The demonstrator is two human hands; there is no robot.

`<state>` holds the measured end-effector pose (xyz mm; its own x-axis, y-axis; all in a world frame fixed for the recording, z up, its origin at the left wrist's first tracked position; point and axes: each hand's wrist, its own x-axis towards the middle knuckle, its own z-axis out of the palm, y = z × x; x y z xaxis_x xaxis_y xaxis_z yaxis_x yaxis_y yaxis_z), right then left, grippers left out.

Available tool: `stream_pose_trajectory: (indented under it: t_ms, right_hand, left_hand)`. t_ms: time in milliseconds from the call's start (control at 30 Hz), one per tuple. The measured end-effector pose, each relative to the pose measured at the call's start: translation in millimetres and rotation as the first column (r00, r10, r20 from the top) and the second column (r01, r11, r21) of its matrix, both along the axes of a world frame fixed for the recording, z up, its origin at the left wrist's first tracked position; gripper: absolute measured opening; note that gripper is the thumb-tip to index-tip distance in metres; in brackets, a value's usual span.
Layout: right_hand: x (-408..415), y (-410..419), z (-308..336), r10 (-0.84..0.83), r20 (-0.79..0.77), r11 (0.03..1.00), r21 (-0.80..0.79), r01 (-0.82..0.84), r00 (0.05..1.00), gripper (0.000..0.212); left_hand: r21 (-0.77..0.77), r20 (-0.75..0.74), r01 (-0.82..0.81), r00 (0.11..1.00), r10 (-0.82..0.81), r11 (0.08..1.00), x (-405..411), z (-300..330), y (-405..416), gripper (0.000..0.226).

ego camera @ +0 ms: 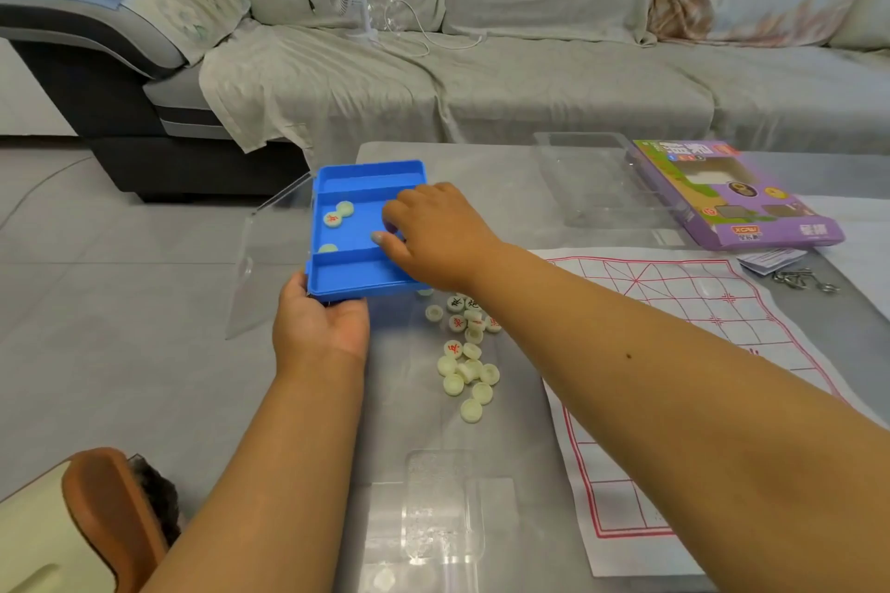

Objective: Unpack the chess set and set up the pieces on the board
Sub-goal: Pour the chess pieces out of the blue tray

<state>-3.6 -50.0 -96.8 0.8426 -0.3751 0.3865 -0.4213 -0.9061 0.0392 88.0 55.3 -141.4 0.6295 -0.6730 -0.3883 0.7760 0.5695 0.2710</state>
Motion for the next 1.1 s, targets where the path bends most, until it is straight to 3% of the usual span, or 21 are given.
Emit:
stream_pose_trajectory:
  t_ms: [67,233,467,533,600,667,700,733,767,833,900,1000,1100]
  right_hand:
    - [0,-3,-1,-0.013,-0.088,1.000,-0.024,0.011,0.996,0.036]
    - [3,-5,0,0.005,-0.255,0.996,0.089,0.018,0.967,0.035]
    - [0,-3,1,0.032,-0.273,0.951,0.305,0.055,0.962,0.050]
    - [1,-2,7,0.030,-0.128,0.946,0.325,0.013,0.991,0.050]
    - [0,-5,17,-0.070,0.224,0.940,0.342,-0.011,0.972,0.049]
    - [-8,-13,25,-0.264,0.566,0.890,0.456,-0.029,0.781,0.048]
    - [-14,-19,21,-0.353,0.609,0.848,0.529,-0.032,0.711,0.048]
    - [-20,-23,14,-0.411,0.564,0.819,0.574,0.018,0.716,0.047]
    - [-26,-26,2,-0.431,0.452,0.809,0.577,0.114,0.781,0.047]
    - [-35,-29,-29,-0.401,0.167,0.838,0.464,0.288,0.901,0.048]
    - [-40,-26,-52,-0.331,-0.028,0.893,0.313,0.323,0.943,0.046]
    - [-43,-23,-70,-0.247,-0.097,0.943,0.207,0.262,0.964,0.044]
    - [-43,-24,-74,-0.232,-0.019,0.935,0.270,0.229,0.972,0.048]
  left_hand:
    - [0.013,0.004,0.004,1.000,-0.004,1.000,-1,4,-1,0.032]
    - [0.073,0.000,0.061,0.998,-0.061,0.995,-5,6,1,0.029]
    - [0.099,-0.030,0.071,0.997,-0.069,0.993,-9,6,0,0.029]
    - [0.095,-0.019,0.067,0.998,-0.066,0.993,-9,7,0,0.029]
    - [0.060,-0.036,0.030,0.999,-0.027,0.998,-5,8,0,0.026]
    - [0.032,-0.044,-0.030,0.999,0.032,0.999,6,5,1,0.021]
    - [0.031,-0.036,-0.057,0.998,0.058,0.998,13,2,2,0.019]
    - [0.025,-0.033,-0.069,0.997,0.070,0.997,19,0,4,0.017]
    - [0.022,-0.038,-0.072,0.997,0.073,0.997,25,-3,4,0.018]
    - [0.016,-0.063,-0.075,0.995,0.076,0.997,30,-7,5,0.018]
    - [0.018,-0.055,-0.074,0.996,0.075,0.997,29,-7,6,0.017]
    - [0.037,-0.043,-0.069,0.997,0.070,0.997,25,-5,7,0.019]
    - [0.051,-0.035,-0.047,0.998,0.049,0.998,23,-5,7,0.019]
